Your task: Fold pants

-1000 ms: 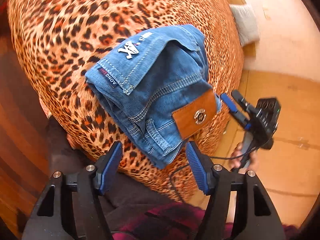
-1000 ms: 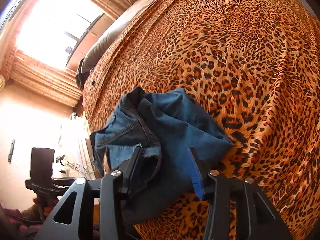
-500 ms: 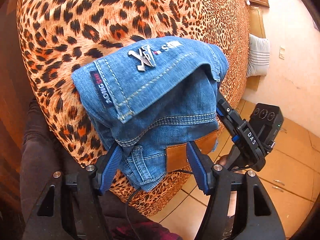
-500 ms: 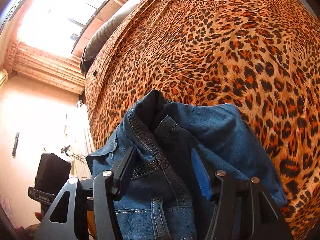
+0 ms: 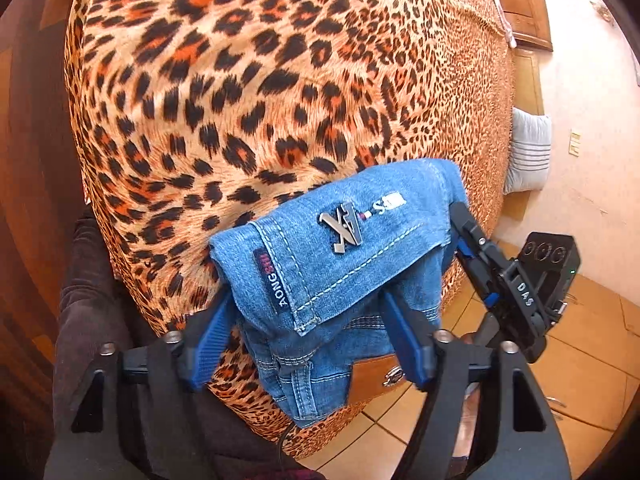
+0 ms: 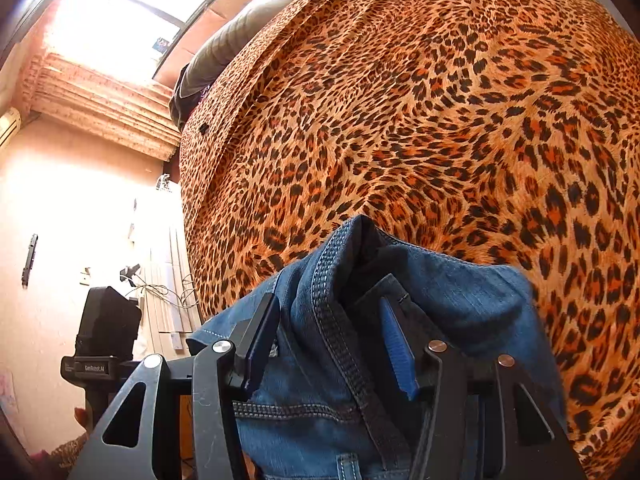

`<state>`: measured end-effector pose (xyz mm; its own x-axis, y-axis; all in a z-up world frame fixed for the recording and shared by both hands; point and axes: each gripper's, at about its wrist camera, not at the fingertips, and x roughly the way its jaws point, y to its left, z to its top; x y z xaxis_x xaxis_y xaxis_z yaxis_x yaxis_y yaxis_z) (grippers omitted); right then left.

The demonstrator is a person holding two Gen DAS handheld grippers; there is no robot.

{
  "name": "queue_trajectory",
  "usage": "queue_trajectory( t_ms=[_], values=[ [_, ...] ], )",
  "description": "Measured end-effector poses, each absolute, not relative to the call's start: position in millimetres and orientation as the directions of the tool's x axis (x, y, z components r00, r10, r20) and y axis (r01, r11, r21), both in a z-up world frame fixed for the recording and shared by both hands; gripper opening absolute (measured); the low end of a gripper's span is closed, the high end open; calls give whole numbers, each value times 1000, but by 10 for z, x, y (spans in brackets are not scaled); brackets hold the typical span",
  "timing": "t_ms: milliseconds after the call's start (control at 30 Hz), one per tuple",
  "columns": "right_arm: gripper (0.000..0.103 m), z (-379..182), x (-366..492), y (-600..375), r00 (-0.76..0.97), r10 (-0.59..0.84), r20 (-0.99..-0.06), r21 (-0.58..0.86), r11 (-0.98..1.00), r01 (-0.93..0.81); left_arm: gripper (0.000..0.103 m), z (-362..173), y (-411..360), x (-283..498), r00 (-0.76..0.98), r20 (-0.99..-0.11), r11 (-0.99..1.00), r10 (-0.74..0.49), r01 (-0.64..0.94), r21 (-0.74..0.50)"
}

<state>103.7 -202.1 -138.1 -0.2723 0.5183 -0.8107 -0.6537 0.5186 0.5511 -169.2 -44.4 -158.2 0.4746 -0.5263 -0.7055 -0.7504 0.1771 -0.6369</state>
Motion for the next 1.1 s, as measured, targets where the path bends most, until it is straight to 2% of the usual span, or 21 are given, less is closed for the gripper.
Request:
queue_trajectory(
  t_ms=[33, 100, 167, 267, 333, 367, 433, 467, 533, 600, 700, 767, 800, 833, 933, 1000, 1100],
  values=[
    [22, -1316, 1000, -1983, -252, 514, -820, 529, 513, -676, 36, -1525, -501, -1672, 461, -711, 201, -530, -746, -634],
    [17, -1065, 940, -1963, -221, 547, -807, 515, 470, -717, 36, -1317, -656, -1652, 469, -721, 248, -510, -723, -645],
    [17, -892, 967, -2016, -169, 562, -810, 475, 459, -751, 36, -1271, -762, -1565, 443, -737, 303, -510, -709, -636],
    [15, -1221, 1193, -1972, -38, 387, -921, 270, 566, -779, 33, -1532, -838, -1435, 351, -773, 330, -529, -754, -568],
    [19, -1387, 1354, -2090, -113, 381, -918, 341, 609, -716, 31, -1566, -836, -1474, 354, -755, 294, -551, -765, -573],
    [26, -1321, 1386, -2182, -128, 442, -888, 405, 618, -673, 31, -1514, -831, -1513, 364, -747, 296, -556, -753, -587],
    [28, -1162, 1381, -2360, -180, 529, -829, 504, 570, -649, 31, -1378, -844, -1608, 364, -755, 326, -545, -738, -591],
    [31, -1105, 1345, -2447, -187, 528, -828, 504, 556, -660, 31, -1328, -869, -1636, 368, -750, 334, -550, -726, -601],
    [48, -1122, 1278, -2621, -192, 479, -856, 467, 558, -687, 41, -1265, -959, -1601, 363, -731, 342, -578, -705, -621],
    [48, -1232, 1220, -2809, -224, 444, -868, 468, 576, -671, 50, -1218, -1075, -1530, 351, -731, 378, -586, -679, -629],
    [48, -1456, 1104, -3027, -296, 435, -850, 519, 601, -608, 50, -1236, -1264, -1328, 287, -770, 472, -570, -654, -592],
    [39, -1506, 984, -3090, -294, 403, -867, 494, 606, -624, 50, -1316, -1411, -1261, 222, -777, 505, -589, -650, -568],
    [25, -1447, 906, -3103, -278, 403, -872, 478, 581, -658, 50, -1371, -1493, -1229, 171, -794, 541, -584, -647, -537],
    [16, -1347, 834, -3116, -256, 417, -872, 468, 555, -688, 50, -1447, -1560, -1212, 132, -801, 564, -584, -644, -517],
    [15, -1125, 720, -3206, -166, 436, -884, 403, 534, -743, 50, -1681, -1732, -1256, 53, -774, 559, -630, -662, -500],
    [15, -1290, 720, -3224, -126, 349, -929, 313, 555, -770, 50, -1670, -1708, -1277, 62, -757, 538, -651, -665, -518],
    [18, -1442, 757, -3247, -148, 318, -936, 314, 574, -756, 50, -1457, -1596, -1378, 119, -739, 524, -663, -631, -572]
  ],
)
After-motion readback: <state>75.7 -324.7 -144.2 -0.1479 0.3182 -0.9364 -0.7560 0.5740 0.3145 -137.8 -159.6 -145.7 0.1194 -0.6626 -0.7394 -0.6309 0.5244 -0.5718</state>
